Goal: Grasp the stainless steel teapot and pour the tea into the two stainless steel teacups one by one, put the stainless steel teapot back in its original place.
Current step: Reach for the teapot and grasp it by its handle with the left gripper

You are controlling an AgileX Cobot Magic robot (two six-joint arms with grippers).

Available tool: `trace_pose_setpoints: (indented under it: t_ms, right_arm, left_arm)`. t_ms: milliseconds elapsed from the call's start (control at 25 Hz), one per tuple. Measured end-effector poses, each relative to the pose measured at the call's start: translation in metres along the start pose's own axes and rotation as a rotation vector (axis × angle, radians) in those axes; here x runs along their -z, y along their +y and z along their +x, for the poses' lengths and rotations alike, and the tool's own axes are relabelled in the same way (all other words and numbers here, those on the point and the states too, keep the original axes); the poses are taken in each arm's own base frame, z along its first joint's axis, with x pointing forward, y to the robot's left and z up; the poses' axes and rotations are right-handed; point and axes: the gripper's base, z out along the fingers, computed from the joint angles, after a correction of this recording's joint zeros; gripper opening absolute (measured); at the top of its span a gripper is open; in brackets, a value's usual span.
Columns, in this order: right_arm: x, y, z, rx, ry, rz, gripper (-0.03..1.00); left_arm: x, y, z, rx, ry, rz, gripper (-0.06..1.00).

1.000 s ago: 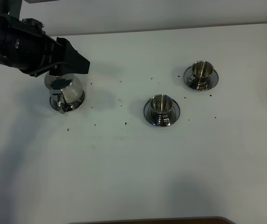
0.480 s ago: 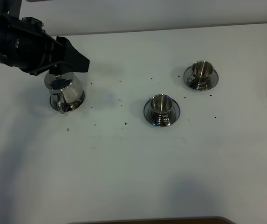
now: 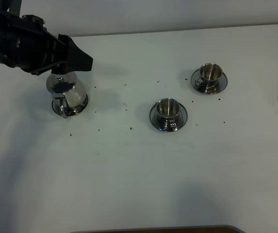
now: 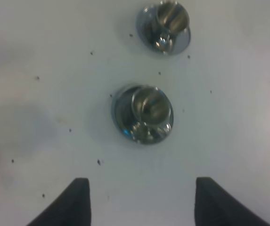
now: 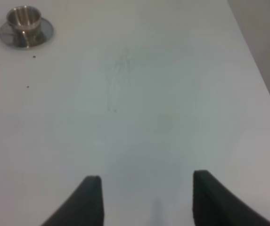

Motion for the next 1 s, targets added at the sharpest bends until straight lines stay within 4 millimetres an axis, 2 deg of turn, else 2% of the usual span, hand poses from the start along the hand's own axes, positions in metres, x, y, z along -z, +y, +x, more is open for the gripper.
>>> trace_pose_setpoints:
  t_ms: [160, 480, 600, 840, 1000]
  right_arm:
    - [0.000, 0.000, 0.000, 0.000, 0.000, 0.000, 0.43]
    - [0.000, 0.000, 0.000, 0.001, 0.000, 0.000, 0.43]
    - [0.000, 0.000, 0.000, 0.001, 0.000, 0.000, 0.43]
    - [0.000, 0.000, 0.000, 0.001, 0.000, 0.000, 0.43]
    - [0.000, 0.000, 0.000, 0.001, 0.000, 0.000, 0.43]
  left_arm:
    - [-0.004, 0.001, -0.003, 0.008, -0.020, 0.006, 0.54]
    - [-0.042, 0.016, 0.006, 0.113, 0.132, 0.030, 0.54]
    - [-0.050, 0.018, 0.009, 0.135, 0.209, 0.003, 0.54]
    - [-0.065, 0.001, -0.001, 0.065, 0.345, -0.167, 0.54]
    - [-0.086, -0.011, -0.001, 0.000, 0.422, -0.224, 0.54]
